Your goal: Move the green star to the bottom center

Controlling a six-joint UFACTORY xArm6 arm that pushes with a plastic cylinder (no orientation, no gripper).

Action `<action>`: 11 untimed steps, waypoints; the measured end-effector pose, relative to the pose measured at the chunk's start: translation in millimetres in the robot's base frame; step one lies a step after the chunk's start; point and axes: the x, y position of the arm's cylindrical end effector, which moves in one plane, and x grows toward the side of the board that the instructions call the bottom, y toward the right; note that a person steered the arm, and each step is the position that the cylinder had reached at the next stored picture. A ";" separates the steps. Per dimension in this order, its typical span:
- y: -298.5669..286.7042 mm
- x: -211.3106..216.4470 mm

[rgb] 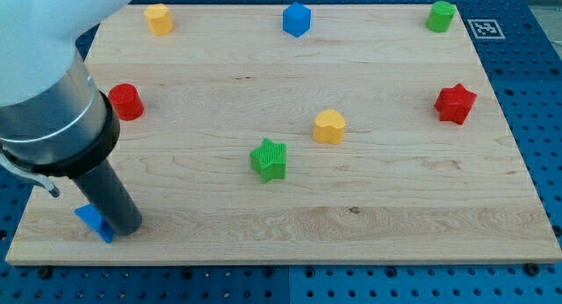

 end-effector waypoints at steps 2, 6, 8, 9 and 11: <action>61.9 -75.0; 150.7 -95.8; 151.8 -95.9; 151.8 -95.9; 159.8 -95.1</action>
